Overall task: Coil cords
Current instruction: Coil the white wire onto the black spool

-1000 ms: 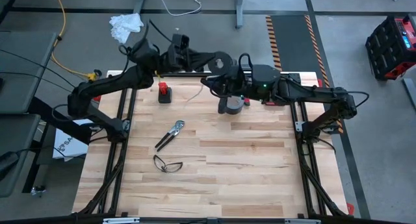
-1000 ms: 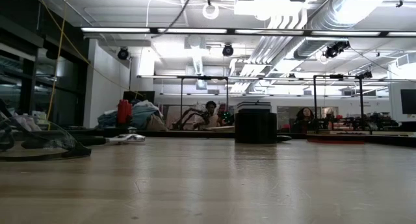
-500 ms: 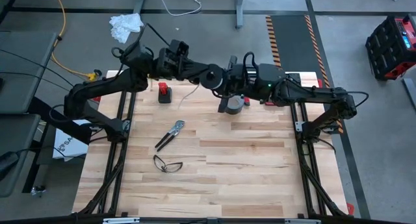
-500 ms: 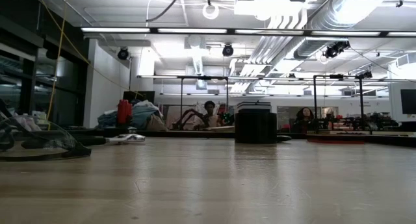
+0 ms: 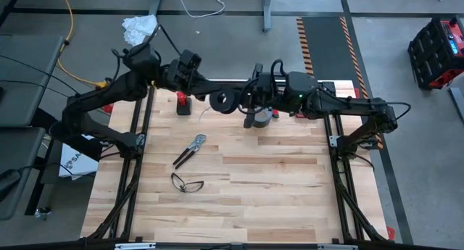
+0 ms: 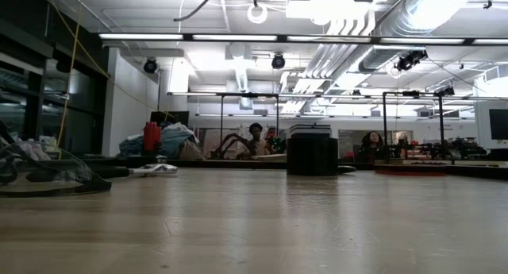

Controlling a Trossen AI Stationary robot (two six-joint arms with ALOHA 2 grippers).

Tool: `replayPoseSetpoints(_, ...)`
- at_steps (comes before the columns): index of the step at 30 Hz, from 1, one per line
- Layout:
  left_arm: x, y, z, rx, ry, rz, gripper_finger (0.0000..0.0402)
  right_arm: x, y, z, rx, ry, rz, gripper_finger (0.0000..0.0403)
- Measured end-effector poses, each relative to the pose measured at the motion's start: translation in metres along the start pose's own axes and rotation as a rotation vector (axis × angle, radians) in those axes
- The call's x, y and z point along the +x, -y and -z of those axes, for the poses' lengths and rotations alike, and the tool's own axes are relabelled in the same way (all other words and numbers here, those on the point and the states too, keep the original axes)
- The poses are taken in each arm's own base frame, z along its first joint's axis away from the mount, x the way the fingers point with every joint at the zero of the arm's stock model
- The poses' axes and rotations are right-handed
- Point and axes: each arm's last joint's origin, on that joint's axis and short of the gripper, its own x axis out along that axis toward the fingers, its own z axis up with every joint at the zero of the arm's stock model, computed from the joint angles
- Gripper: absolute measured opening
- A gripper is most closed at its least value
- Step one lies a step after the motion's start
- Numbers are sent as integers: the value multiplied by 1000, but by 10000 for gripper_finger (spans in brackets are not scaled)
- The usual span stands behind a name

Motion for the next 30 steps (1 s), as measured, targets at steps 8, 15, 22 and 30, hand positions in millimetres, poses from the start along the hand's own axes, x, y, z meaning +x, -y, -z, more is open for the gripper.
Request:
replayPoseSetpoints(8,-9,-11,1,1,-93,-114,0,1,1,6,-48,-52,0,0)
replayPoseSetpoints(15,-16,-21,-1,9,-160,-178,0,1,7,13,-66,-119,15,0)
replayPoseSetpoints(22,-10,-20,-4,46,-195,-114,0,2,16,16,-94,-142,4,0)
replayPoseSetpoints(30,5,-35,-8,65,-217,-100,0,7,18,19,-107,-131,-37,0)
